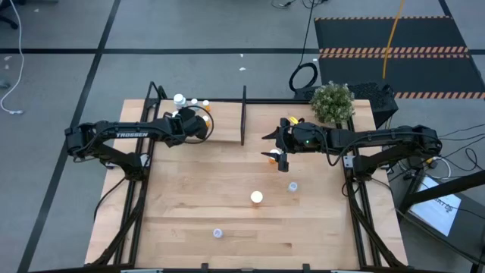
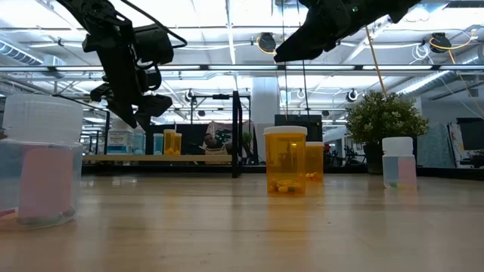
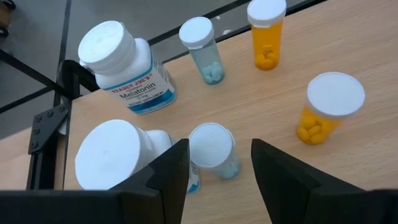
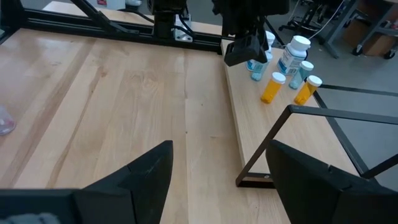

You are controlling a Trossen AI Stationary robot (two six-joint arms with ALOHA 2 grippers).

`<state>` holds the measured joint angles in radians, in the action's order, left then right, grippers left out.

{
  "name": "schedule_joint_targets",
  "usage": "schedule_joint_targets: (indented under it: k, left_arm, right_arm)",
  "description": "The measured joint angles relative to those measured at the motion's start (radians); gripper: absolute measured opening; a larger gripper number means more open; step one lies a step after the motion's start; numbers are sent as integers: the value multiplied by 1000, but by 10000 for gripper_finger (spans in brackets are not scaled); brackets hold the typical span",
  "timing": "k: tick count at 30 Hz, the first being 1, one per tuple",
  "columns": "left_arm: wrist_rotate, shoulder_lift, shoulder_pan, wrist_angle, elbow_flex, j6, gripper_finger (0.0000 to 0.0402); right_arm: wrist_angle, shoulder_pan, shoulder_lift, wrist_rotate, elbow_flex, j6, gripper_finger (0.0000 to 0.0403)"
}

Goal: Pick and place medicine bottles onto shelf by color
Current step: Adjust the blue pill bottle on the shelf

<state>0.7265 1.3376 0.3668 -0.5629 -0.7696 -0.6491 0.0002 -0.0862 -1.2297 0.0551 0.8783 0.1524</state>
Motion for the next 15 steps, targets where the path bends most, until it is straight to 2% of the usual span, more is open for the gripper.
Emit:
schedule_joint_targets:
  k: [15]
  left_arm:
    - [-20, 0, 0, 13, 0, -7, 175]
  right_arm:
    - [14, 0, 0, -3, 0, -1, 253]
